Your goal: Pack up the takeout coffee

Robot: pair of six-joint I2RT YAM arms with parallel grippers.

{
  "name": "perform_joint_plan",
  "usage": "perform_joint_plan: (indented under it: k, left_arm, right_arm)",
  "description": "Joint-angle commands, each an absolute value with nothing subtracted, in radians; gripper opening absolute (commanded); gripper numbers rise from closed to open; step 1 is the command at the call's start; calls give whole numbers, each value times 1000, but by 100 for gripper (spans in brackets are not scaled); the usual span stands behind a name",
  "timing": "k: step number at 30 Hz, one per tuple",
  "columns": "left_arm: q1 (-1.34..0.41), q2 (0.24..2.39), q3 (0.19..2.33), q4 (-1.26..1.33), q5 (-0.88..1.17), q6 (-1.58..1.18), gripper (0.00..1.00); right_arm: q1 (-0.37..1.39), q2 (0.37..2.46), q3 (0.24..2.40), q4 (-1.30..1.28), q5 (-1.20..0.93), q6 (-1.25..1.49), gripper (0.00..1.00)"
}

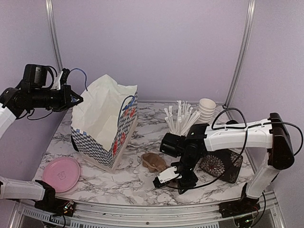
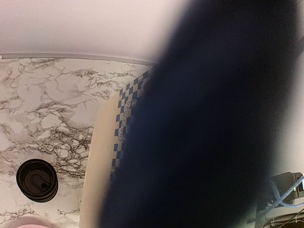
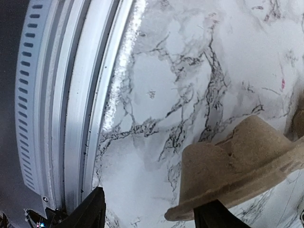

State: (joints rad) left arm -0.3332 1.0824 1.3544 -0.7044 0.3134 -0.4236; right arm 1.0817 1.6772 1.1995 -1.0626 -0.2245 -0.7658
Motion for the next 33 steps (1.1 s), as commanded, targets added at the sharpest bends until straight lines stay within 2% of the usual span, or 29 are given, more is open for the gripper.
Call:
perform_joint_plan:
  k: [1, 11, 15, 19, 21, 23, 26, 33]
  left_arm:
    - [-329, 1057, 1319, -745, 325, -424, 0]
    - [-330, 1115, 1281, -762, 394, -399, 0]
    - [-329, 1131, 1284, -762, 412, -394, 0]
    - [-330, 1140, 1287, -767, 407, -386, 0]
    - [-329, 1144, 1293, -775, 391, -376, 6]
    - [-329, 1148, 1297, -777, 376, -369, 13]
    - [-330, 1156, 1307, -776, 354, -361, 19]
    - [-329, 1175, 1333, -778, 303, -335, 31]
  right_arm:
    - [1143, 1660, 1204, -1089, -282, -750, 62]
    - [1099, 1652, 1286, -1080, -328, -717, 61]
    - [1011, 1691, 1363, -1068, -371, -651, 52]
    - [985, 1728, 1341, -1039, -293, -634, 45]
    - [985, 1733, 1317, -1018, -272, -634, 41]
    - [986, 1735, 1296, -1012, -285, -644, 34]
    - [992, 1743, 1263, -1011, -315, -668, 23]
    - [1019, 1782, 1187, -942, -240, -650, 20]
